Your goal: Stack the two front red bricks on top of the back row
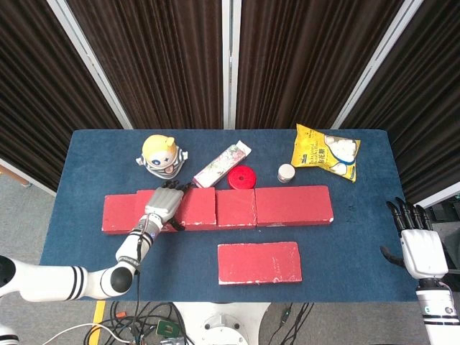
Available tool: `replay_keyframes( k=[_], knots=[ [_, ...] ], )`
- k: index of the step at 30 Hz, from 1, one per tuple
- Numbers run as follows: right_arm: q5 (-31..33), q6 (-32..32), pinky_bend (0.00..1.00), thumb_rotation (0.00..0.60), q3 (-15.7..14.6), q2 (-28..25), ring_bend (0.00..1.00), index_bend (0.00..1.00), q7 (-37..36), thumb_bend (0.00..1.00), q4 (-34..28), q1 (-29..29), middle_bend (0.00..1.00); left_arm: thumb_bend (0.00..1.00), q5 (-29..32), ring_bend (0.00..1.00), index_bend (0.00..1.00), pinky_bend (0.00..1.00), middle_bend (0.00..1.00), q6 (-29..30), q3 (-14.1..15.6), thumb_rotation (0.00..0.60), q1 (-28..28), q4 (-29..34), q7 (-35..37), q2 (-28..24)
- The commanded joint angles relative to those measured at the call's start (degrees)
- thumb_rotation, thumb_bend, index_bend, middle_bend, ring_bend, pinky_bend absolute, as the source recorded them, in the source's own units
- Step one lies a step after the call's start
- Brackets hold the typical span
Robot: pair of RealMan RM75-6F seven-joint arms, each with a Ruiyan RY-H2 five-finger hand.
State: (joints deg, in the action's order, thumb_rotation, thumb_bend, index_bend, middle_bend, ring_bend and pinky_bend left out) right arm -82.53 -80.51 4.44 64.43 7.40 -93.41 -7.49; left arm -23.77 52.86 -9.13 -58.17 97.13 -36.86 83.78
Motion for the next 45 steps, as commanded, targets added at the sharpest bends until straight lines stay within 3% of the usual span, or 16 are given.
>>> replay_keyframes(
  k=[1,45],
  knots=[
    [0.1,0.0,0.0,0.6,0.0,-0.1,0.0,0.0,0.2,0.15,-0.2,0.0,0.0,0.0,0.1,0.0,0.03,0.0,0.28,-0.6,0.3,0.6,-0.6,-0.3,0.2,-0.4],
    [1.2,0.9,0.0,0.6,-0.1,0.0,0.0,0.0,0.5,0.15,-0.2,0.0,0.0,0.0,0.5,0.0,0.03,0.0,0.28,-0.3,2.7,0.6,-3.0,-1.1,2.7,-0.7]
  ],
)
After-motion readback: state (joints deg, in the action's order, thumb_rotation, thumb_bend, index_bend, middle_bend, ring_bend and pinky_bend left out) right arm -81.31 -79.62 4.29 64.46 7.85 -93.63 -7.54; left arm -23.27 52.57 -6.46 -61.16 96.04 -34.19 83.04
